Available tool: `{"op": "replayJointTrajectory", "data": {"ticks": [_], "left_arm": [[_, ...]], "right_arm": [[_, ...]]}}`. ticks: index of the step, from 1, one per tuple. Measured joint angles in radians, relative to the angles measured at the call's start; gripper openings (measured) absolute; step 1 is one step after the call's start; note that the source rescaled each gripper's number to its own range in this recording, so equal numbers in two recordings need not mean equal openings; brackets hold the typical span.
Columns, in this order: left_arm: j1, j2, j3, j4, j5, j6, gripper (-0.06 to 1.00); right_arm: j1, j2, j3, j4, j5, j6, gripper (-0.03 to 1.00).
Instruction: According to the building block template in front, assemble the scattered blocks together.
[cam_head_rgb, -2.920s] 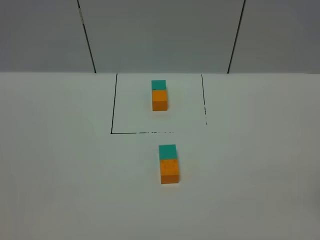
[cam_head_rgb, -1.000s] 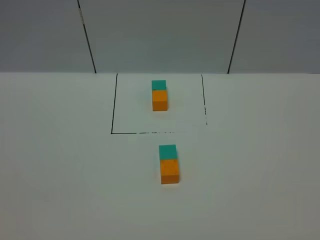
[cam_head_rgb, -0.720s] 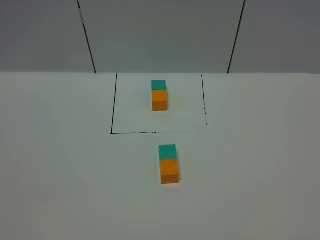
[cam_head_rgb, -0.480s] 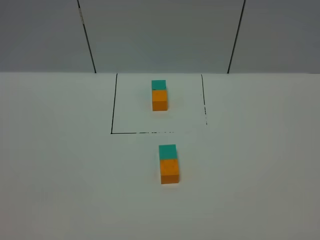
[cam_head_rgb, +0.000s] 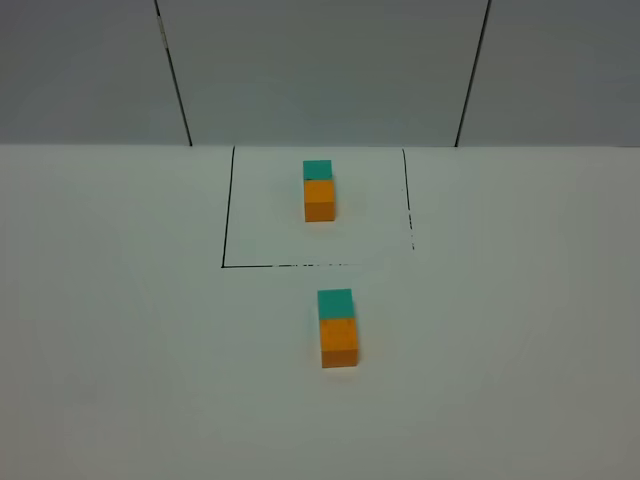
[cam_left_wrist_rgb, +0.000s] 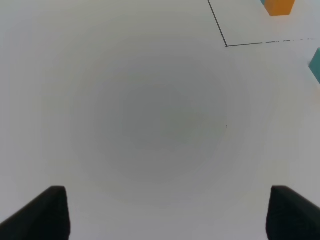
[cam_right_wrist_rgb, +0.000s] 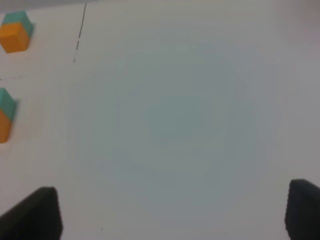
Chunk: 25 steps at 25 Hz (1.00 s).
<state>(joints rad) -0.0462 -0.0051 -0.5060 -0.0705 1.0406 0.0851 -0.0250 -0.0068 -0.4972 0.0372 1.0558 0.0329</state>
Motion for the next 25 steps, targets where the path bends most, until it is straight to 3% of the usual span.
{"op": "replayJointTrajectory", "data": {"ticks": [25], "left_arm": [[0.0, 0.0, 0.0, 0.0, 0.0, 0.0, 0.67]], "right_arm": [[0.0, 0.0, 0.0, 0.0, 0.0, 0.0, 0.78]]}}
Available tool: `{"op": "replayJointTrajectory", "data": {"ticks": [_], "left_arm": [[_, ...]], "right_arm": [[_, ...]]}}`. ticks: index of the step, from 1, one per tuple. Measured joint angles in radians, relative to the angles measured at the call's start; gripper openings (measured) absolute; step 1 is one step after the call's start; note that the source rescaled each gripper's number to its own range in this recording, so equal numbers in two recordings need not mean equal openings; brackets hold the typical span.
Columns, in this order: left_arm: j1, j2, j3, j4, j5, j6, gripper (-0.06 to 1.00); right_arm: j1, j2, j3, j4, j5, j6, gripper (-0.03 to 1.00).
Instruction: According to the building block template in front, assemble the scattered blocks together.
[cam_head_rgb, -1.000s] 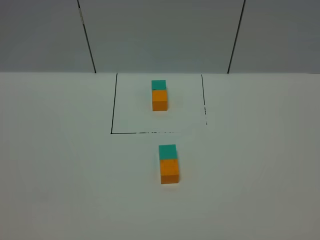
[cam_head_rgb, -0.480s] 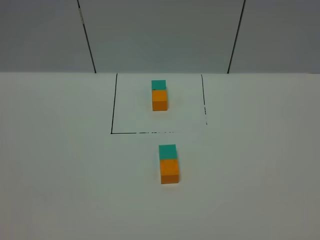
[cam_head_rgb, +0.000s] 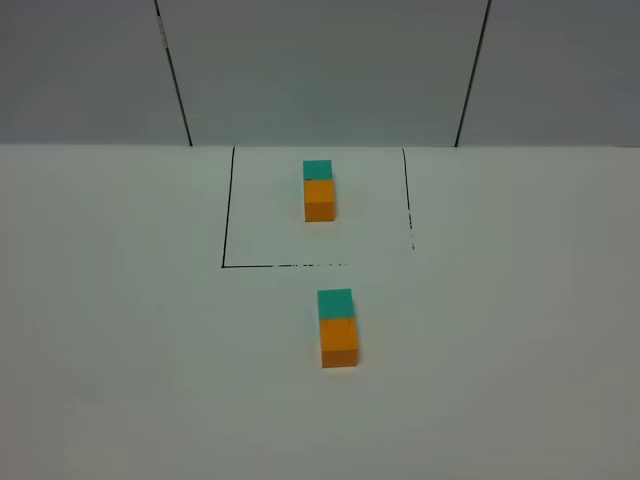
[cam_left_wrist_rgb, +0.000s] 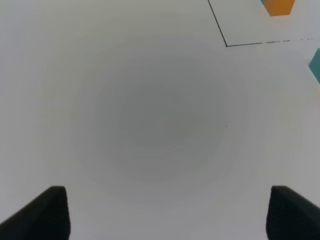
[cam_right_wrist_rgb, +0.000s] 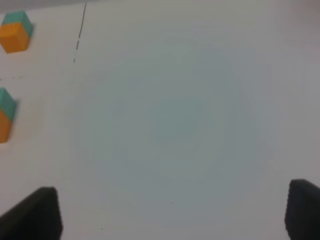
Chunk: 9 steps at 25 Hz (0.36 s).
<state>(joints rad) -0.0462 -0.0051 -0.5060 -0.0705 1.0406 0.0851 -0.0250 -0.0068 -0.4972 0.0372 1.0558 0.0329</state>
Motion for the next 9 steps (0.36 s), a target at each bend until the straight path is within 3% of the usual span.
{"op": "replayJointTrajectory", "data": {"ticks": [9], "left_arm": [[0.0, 0.0, 0.0, 0.0, 0.0, 0.0, 0.67]], "right_arm": [[0.0, 0.0, 0.0, 0.0, 0.0, 0.0, 0.78]]}}
